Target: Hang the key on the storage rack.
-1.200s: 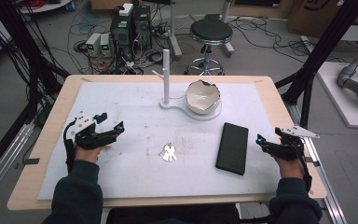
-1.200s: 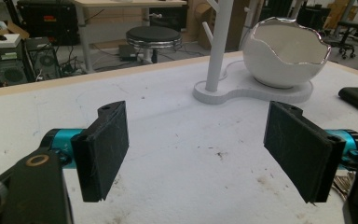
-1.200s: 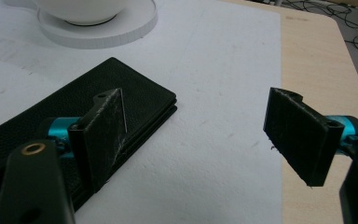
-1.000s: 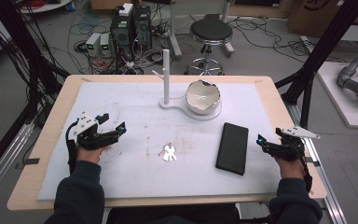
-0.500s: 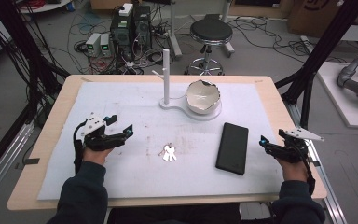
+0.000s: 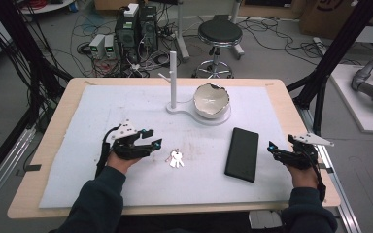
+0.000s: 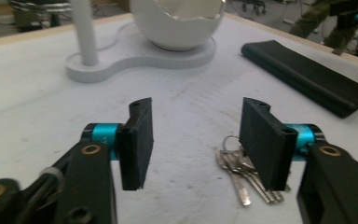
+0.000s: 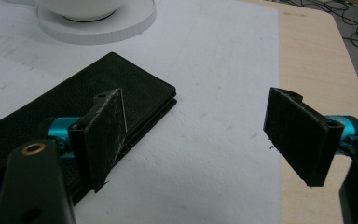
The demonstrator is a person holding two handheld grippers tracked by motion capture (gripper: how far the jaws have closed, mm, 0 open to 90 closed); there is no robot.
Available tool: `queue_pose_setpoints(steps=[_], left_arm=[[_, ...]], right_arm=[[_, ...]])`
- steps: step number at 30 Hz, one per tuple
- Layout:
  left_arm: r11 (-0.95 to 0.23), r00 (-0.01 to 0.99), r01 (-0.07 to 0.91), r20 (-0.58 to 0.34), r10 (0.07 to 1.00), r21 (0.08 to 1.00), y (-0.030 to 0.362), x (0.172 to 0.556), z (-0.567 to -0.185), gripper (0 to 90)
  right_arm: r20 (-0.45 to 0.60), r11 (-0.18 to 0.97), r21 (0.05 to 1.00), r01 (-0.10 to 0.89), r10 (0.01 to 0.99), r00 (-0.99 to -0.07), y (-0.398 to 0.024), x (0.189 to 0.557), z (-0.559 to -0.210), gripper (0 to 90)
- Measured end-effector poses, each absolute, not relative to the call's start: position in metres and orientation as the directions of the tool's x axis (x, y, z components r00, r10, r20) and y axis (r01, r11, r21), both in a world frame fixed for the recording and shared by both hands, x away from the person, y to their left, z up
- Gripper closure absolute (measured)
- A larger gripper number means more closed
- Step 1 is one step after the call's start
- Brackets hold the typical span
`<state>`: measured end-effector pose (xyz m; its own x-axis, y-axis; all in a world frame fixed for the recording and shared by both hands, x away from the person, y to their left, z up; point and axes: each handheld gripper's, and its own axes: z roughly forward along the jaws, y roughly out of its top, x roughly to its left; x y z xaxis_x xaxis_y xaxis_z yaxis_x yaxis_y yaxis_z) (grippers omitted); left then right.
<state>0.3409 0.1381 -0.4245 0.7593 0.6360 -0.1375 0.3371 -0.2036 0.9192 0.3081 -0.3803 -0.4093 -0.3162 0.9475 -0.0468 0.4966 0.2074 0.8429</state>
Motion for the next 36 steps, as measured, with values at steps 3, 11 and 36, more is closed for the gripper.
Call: queue_pose_setpoints(steps=[3, 11, 36], left_arm=[[-0.258, 0.770, 0.361, -0.130, 0.624, 0.896, 0.120, 0.340, -0.430, 50.6], [-0.327, 0.779, 0.392, -0.121, 0.615, 0.860, 0.088, 0.341, -0.439, 52.9], [-0.308, 0.722, 0.526, -0.225, 0.654, 0.792, 0.079, 0.350, -0.447, 87.2]], right_arm=[[-0.047, 0.207, 0.843, 0.496, 0.947, -0.317, -0.380, 0.308, -0.409, 21.1], [-0.043, 0.206, 0.844, 0.496, 0.947, -0.319, -0.379, 0.308, -0.409, 21.2], [-0.039, 0.203, 0.844, 0.497, 0.946, -0.321, -0.380, 0.307, -0.408, 21.2]])
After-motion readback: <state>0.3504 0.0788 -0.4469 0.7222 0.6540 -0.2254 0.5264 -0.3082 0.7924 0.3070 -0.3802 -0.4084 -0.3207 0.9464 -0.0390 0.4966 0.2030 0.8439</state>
